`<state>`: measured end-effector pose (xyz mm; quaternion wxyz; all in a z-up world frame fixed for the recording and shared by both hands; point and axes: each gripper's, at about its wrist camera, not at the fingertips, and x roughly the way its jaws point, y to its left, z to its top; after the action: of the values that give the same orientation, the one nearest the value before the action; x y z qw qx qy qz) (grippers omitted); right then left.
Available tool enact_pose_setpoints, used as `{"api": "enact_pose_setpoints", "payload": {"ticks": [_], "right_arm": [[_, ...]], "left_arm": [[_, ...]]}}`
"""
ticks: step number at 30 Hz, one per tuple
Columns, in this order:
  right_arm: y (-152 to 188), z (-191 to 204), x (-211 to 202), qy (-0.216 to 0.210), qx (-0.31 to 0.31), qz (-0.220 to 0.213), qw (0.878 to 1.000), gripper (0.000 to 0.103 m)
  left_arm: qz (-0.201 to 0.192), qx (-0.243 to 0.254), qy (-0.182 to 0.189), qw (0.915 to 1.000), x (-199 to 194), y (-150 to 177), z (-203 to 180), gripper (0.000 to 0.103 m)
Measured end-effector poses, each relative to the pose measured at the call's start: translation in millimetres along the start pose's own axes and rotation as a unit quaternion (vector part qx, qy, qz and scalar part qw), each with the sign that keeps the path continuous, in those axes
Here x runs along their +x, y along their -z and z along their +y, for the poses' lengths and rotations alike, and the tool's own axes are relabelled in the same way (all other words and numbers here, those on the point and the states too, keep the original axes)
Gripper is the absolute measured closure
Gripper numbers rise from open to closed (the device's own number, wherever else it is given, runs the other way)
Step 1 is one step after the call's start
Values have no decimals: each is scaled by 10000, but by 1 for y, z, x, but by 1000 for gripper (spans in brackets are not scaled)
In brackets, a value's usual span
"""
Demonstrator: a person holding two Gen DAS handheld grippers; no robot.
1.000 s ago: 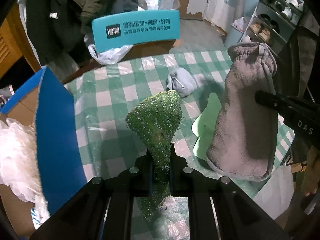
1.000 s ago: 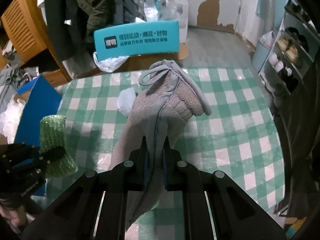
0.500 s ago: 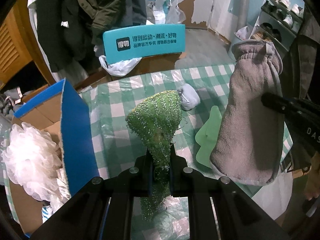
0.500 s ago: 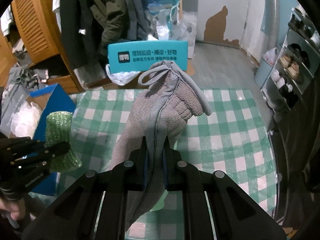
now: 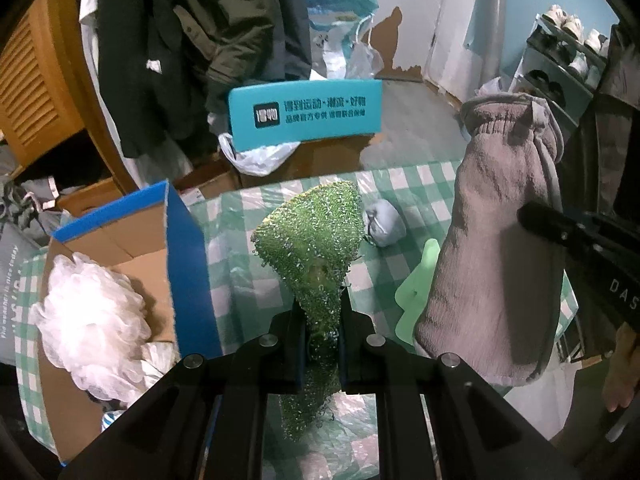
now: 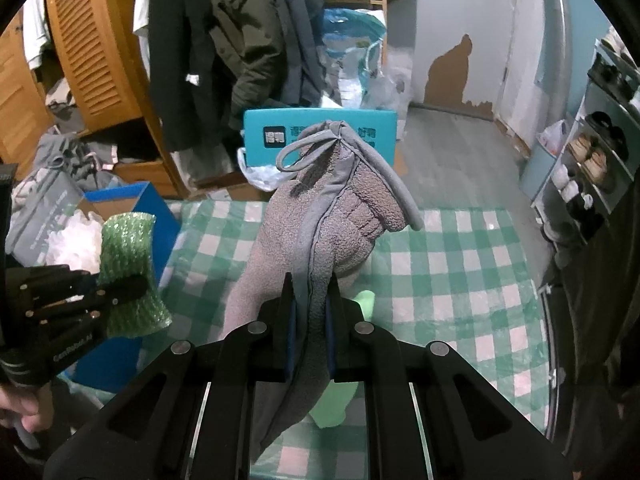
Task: Organize soft objects
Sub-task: 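Lift and carry the scrubber and mitten over the box with both tools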
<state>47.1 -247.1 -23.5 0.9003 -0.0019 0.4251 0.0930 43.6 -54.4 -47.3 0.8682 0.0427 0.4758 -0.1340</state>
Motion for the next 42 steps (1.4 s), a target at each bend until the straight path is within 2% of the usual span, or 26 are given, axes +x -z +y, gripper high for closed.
{"api": "enact_pose_setpoints", "payload": {"ticks": [26,42], "right_arm": [[-24,65,-10,-575,-392,-148,9975,94],[-48,130,-7,-963,-764,-219,9922,94]], "left_arm": [[-214,-410,-231,9987,-40,10,47,91],[-264,-1126,-594,9915,-56,35,125,91]]}}
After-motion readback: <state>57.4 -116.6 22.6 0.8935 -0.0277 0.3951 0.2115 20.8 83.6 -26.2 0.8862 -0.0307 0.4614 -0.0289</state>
